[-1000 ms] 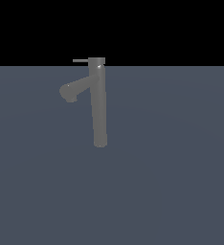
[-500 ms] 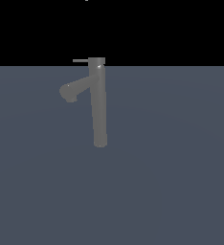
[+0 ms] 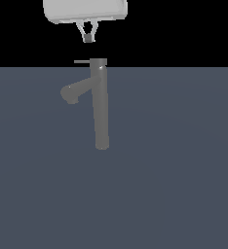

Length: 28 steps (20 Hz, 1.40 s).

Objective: Turn on the faucet by rotating a designated handle.

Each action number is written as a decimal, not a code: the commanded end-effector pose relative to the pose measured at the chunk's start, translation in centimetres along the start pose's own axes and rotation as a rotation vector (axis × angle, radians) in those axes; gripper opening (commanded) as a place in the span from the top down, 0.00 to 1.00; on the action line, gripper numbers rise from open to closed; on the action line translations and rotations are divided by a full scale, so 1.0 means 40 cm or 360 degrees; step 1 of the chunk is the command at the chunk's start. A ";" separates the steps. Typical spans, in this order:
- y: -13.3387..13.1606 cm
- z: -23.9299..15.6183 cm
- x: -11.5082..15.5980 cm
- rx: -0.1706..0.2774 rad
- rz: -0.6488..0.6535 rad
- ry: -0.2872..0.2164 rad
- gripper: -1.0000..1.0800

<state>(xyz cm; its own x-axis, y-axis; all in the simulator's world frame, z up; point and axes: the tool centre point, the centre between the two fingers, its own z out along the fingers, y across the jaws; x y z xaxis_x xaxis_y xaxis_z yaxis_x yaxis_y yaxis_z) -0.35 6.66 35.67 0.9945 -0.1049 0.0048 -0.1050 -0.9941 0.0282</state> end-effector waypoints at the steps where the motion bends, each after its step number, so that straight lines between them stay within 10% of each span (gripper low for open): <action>1: -0.019 0.037 0.033 0.0012 0.0013 -0.0001 1.00; 18: -0.067 0.139 0.104 0.0045 0.0046 -0.0008 1.00; 28: -0.090 0.138 0.030 0.0044 0.0046 -0.0009 1.00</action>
<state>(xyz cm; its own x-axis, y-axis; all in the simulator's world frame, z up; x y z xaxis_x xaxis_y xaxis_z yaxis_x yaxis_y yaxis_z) 1.72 9.76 30.06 0.9910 -0.1337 -0.0005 -0.1337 -0.9910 0.0002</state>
